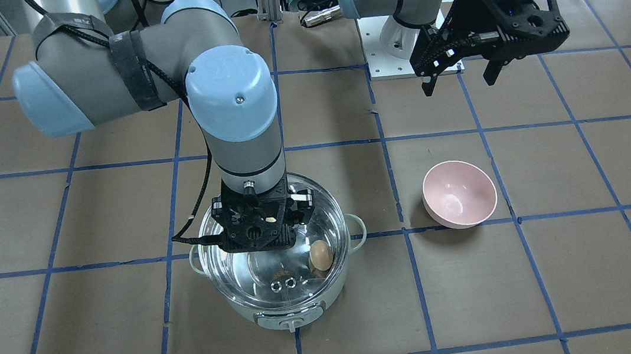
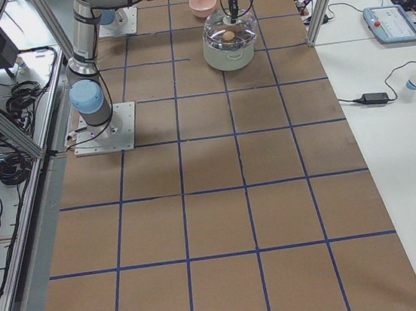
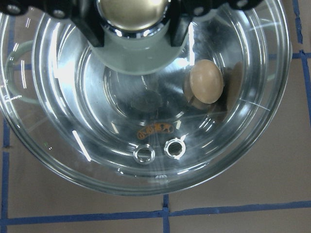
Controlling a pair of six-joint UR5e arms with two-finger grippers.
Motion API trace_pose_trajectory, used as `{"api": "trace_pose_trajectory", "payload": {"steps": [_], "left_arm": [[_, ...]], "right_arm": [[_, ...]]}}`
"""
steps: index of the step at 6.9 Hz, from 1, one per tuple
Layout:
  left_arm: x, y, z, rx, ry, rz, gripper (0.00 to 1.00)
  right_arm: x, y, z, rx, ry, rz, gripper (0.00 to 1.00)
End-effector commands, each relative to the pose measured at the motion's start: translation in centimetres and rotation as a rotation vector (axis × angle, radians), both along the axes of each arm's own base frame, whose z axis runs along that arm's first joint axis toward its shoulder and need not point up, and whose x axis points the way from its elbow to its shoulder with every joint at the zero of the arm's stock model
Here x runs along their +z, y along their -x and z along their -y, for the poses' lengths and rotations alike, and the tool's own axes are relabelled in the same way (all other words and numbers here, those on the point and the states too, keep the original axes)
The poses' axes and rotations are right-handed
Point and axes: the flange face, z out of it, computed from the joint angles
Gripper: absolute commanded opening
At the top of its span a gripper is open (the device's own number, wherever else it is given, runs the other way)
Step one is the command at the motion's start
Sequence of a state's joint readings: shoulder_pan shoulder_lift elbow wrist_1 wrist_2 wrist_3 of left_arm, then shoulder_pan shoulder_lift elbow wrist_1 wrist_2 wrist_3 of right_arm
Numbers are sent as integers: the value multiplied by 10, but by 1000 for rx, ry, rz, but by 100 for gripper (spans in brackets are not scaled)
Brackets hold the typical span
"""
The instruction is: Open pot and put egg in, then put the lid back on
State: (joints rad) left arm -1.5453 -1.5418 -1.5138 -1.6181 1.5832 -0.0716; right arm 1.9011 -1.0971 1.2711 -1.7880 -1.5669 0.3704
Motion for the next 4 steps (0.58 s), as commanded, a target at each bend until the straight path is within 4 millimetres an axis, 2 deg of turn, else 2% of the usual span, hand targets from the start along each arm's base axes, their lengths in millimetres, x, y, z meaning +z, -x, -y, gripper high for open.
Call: {"api": "trace_pose_trajectory", "payload": {"steps": [1, 3, 4], "left_arm": [[1, 3, -1, 2, 3, -3, 100], [-1, 5, 3, 31, 1, -66, 100], [-2, 2, 3, 32, -1, -43, 100]], "right_arm": [[-18, -7, 4, -8, -6, -11, 5], [-18, -6, 4, -49, -6, -12, 5], [-19, -6, 3, -65, -7, -18, 5]]}}
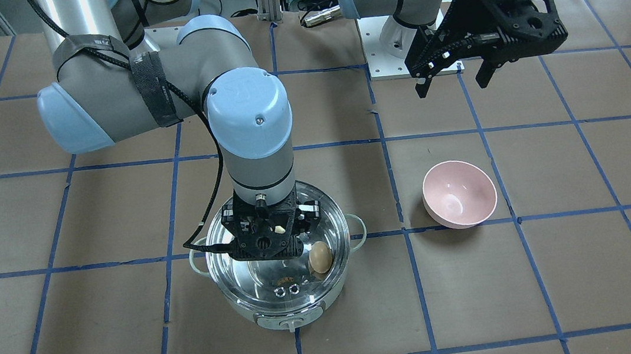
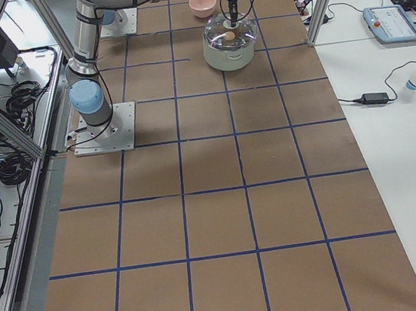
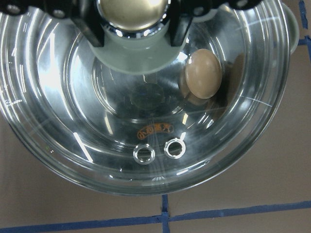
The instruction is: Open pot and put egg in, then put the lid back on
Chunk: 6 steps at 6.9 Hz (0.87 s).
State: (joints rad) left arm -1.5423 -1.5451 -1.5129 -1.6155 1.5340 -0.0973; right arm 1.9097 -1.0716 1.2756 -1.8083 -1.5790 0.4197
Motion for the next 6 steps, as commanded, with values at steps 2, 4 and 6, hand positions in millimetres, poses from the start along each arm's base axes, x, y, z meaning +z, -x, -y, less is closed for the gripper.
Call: {"api": "trace_pose_trajectory", "payload": {"steps": [2, 4, 6], "left_arm": [[2, 0, -4, -2, 2, 17, 100], [5, -1, -4, -14, 8, 19, 100], [8, -1, -4, -18, 7, 19, 100]], "right_arm": [[-3, 0, 0, -31, -5, -2, 5], [-1, 1, -1, -28, -3, -4, 5], [-8, -2, -7, -21, -13, -16, 5]]}}
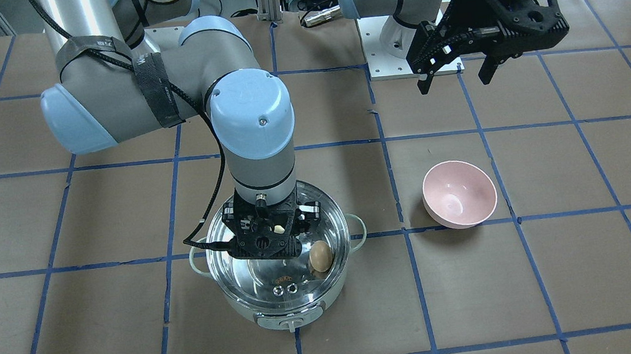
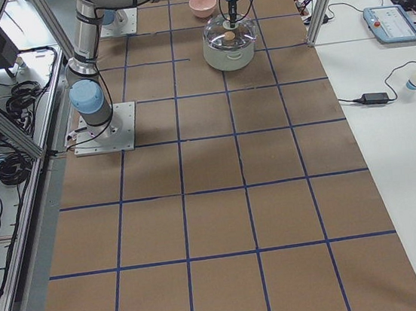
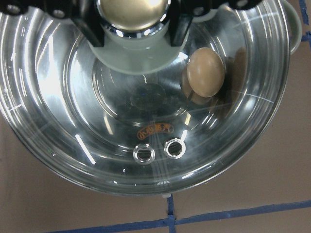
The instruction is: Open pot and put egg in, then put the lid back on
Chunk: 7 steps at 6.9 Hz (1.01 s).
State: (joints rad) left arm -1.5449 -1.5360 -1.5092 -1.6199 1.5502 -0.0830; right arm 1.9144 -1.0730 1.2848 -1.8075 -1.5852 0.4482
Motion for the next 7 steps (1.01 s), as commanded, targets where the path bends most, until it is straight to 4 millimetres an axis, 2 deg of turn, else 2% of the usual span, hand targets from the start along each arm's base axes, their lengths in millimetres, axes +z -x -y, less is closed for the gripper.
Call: {"api": "trace_pose_trajectory", "payload": {"steps": [1, 2, 7], "left_arm": [[2, -3, -6, -18, -50, 24, 100], [5, -7, -6, -78, -50, 45, 100], [5, -6, -9, -99, -74, 52, 100]], "right_arm": [[-5, 0, -4, 3, -1, -13, 5], [-5, 0, -3, 5, 6, -12, 5], [-11, -2, -6, 8, 16, -8, 5]]}}
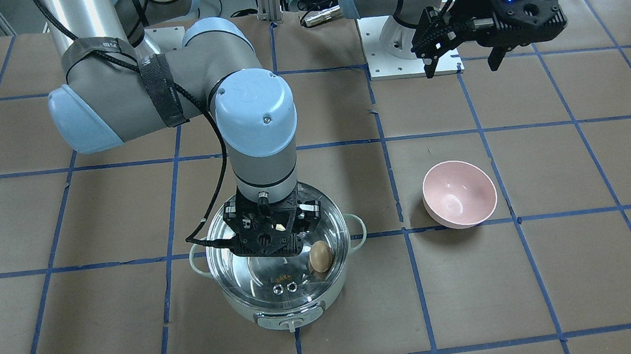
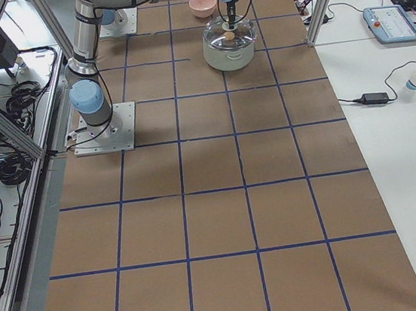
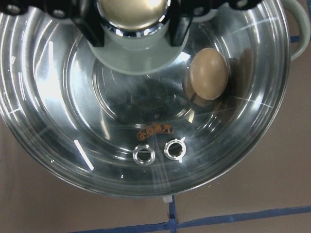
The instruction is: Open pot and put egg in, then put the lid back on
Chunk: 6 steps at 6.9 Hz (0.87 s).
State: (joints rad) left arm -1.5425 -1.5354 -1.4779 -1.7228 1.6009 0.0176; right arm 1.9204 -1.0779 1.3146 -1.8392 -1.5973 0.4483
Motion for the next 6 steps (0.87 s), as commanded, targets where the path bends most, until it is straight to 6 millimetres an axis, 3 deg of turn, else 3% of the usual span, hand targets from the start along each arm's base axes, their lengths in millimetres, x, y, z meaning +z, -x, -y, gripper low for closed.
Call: {"api": "trace_pose_trajectory", "payload": {"steps": [1, 6], "left_arm": [[0, 1, 0, -3, 0, 5, 100], [0, 3, 1, 5, 12, -1, 100]], "right_arm": [[-3, -1, -1, 2, 5, 1, 5], [-2, -2, -3, 8, 6, 3, 5]]}}
